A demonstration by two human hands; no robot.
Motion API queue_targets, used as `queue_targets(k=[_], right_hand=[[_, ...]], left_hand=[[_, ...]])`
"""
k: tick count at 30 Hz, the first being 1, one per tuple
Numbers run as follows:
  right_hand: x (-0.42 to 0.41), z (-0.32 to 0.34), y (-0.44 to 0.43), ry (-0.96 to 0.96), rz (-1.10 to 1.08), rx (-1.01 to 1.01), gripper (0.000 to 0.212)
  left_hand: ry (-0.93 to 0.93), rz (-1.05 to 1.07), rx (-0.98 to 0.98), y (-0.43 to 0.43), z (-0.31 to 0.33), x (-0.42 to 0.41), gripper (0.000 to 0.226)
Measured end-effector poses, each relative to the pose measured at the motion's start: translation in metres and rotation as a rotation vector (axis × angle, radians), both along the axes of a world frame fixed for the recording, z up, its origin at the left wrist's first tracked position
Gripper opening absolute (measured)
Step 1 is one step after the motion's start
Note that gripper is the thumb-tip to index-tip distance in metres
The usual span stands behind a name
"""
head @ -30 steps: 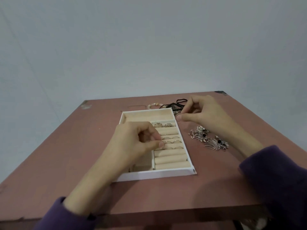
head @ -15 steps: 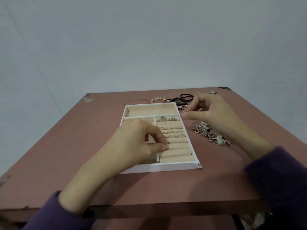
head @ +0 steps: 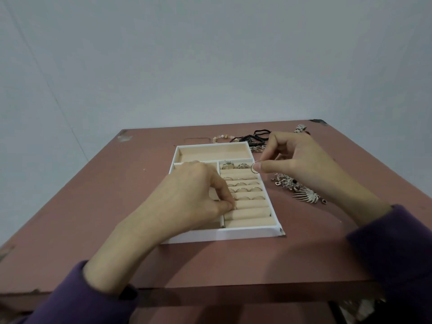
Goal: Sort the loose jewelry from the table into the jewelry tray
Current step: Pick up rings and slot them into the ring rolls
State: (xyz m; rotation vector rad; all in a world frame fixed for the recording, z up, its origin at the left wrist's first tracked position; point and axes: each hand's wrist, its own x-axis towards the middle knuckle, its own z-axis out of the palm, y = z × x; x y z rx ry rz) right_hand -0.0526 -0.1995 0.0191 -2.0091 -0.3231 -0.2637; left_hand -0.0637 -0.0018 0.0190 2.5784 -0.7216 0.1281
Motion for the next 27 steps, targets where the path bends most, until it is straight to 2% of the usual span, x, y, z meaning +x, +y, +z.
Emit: queue_targets(k=[2,4,8,13,27], right_hand=[[-0.002,0.001,0.000,0.007,0.011,-0.014,0.022],[-0.004,0.001,0.000,0.019,0.043,-0.019,0.022],[-0.008,0.001,0.003,0.049,0.156,-0.046,0.027],[-0.010,-0.004,0.008,0.082,0.227,-0.189,0.026],[-0.011,-0.003,0.009,0.110,0.264,-0.280,0.021]], left_hand=[[0.035,-0.012,-0.010,0.002,0.002,0.002,0.005],[0.078,-0.021,-0.116,0.005,0.002,0.008,0.004],[-0.029,0.103,-0.371,0.007,-0.010,0.026,0.006],[-0.107,0.178,-0.524,0.010,-0.018,0.037,0.009],[-0.106,0.183,-0.545,0.011,-0.018,0.036,0.012]])
